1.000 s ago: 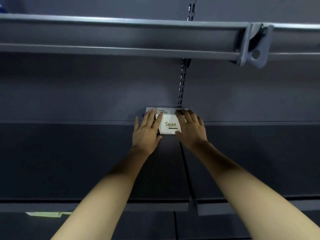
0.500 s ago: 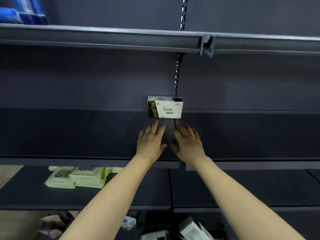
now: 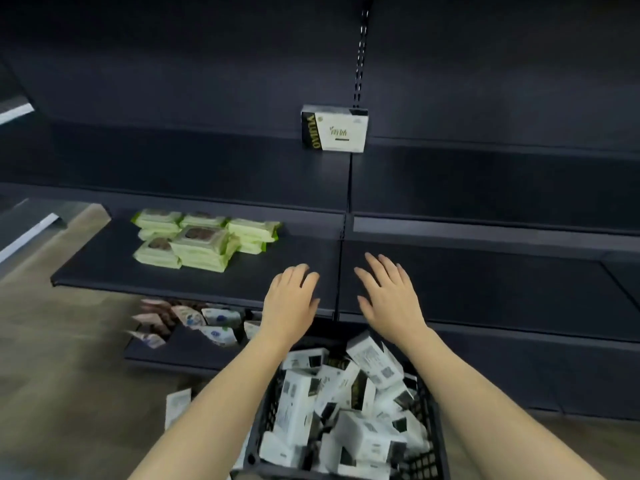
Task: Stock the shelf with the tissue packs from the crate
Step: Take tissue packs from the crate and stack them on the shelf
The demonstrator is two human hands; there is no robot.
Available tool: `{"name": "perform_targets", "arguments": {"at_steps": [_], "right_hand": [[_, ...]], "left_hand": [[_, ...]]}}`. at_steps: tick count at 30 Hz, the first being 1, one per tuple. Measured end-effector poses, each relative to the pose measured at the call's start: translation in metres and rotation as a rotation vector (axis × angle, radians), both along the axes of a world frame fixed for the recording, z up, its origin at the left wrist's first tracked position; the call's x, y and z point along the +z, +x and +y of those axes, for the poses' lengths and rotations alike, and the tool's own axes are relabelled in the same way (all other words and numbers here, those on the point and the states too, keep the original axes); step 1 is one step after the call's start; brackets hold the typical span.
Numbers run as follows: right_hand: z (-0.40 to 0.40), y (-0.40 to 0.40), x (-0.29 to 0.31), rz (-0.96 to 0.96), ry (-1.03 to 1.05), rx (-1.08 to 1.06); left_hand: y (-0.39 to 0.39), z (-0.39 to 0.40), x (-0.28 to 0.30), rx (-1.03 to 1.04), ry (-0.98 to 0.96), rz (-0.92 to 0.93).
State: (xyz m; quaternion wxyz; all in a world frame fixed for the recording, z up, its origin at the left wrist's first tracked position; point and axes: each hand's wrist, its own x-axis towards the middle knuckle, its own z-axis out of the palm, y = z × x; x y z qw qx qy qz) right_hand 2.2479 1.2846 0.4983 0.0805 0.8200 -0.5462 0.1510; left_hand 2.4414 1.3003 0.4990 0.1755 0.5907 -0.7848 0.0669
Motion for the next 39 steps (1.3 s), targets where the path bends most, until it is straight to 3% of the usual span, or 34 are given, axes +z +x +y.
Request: {"name": "perform_targets", "arguments": {"at_steps": [13,17,22,39], "right_hand": [[0.064,-0.002,-0.147,0.089,0.463,-0.033],[0.074,0.01,-0.186,0.104,0.579,0.004],[0.074,0.024,-0.228,0.131,0.701,0.018],[0.053,0.045,-0.331,0.356,0.809,-0.01]], "left_hand": [[-0.005,0.063,-0.138,0.128,0.455,-0.135],[-0.001,0.074,-0.178,0.177,0.482,-0.096],[0.005,0.078,-0.227,0.232,0.655,-0.109],[0.0,0.065,-0.361,0.393,0.91,0.103]]}}
